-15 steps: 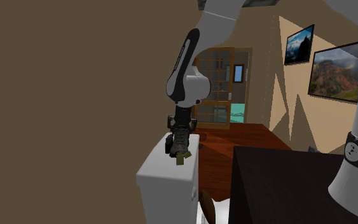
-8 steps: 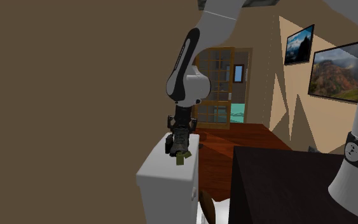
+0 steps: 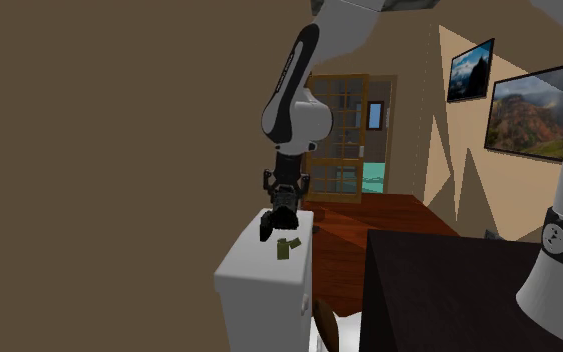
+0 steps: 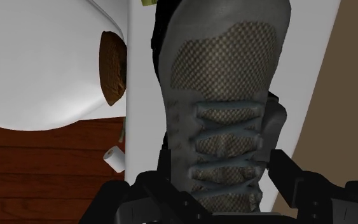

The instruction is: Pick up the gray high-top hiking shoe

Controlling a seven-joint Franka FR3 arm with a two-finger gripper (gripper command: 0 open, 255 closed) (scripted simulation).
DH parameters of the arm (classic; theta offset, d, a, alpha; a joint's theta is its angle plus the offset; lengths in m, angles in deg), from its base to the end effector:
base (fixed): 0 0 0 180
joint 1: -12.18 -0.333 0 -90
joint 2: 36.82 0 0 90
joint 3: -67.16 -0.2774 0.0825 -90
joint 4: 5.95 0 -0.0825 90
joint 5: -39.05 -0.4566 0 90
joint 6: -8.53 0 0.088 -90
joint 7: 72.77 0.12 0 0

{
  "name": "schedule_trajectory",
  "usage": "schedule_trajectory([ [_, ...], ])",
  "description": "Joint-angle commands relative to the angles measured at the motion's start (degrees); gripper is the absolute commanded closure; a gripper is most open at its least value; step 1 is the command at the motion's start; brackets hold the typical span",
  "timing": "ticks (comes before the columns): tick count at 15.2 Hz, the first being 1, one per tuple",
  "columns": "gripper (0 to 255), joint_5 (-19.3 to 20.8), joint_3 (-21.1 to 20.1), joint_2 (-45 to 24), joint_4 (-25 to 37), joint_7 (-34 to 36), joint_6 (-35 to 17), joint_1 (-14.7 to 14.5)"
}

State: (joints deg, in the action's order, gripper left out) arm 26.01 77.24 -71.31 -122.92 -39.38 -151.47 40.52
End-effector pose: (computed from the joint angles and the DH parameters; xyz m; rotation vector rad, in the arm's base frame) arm 0.4763 -0.4012 0.0539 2.3648 -2.0381 0.2584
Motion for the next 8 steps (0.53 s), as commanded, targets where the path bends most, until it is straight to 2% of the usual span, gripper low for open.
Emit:
schedule_trajectory([
  [1, 255, 0.4, 0.5, 1.3, -0.1, 0.1, 1.2, -0.2],
  [8, 255, 1.4, 1.7, 4.7, -0.8, 0.9, 3.9, -1.1],
])
